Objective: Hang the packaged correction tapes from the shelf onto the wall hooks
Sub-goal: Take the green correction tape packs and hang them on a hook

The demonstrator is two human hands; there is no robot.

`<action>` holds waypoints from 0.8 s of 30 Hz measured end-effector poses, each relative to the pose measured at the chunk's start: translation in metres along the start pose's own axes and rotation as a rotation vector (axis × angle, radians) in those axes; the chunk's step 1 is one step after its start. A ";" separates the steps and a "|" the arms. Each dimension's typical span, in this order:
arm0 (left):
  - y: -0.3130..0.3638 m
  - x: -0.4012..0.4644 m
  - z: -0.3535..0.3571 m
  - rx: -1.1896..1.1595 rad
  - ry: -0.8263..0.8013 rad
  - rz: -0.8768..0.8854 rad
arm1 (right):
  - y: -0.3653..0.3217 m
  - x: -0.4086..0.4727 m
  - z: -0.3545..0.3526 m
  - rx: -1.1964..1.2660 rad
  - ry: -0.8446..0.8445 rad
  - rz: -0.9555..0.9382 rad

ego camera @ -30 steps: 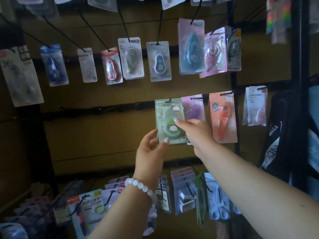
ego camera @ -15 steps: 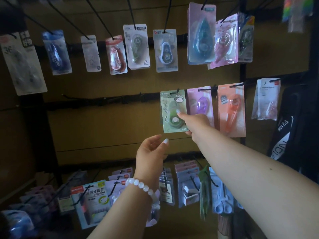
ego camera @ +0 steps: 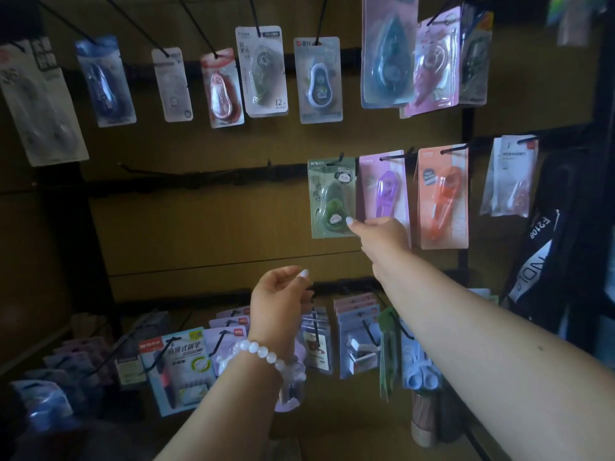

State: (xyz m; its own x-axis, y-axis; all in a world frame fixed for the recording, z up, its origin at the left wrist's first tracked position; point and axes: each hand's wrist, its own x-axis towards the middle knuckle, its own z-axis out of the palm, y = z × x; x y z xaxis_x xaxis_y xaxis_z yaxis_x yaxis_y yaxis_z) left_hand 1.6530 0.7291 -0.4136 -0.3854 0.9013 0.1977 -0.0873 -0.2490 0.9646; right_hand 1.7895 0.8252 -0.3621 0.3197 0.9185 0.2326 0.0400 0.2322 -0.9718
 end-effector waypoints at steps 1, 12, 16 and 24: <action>-0.003 -0.002 -0.001 0.004 0.002 -0.009 | 0.003 -0.004 -0.002 0.001 0.015 -0.023; -0.082 -0.032 -0.016 0.072 0.000 -0.168 | 0.097 -0.095 -0.025 -0.145 -0.088 -0.192; -0.131 -0.046 -0.025 0.074 0.009 -0.267 | 0.160 -0.119 -0.033 -0.215 -0.140 -0.060; -0.216 -0.065 -0.046 0.202 0.025 -0.485 | 0.265 -0.137 -0.050 -0.391 -0.206 0.176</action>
State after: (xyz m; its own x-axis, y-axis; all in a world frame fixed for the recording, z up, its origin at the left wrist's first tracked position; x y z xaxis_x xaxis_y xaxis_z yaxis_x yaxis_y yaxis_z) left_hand 1.6548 0.7083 -0.6428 -0.3665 0.8866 -0.2821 -0.0836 0.2706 0.9591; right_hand 1.8037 0.7448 -0.6536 0.1607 0.9866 0.0273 0.3682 -0.0342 -0.9291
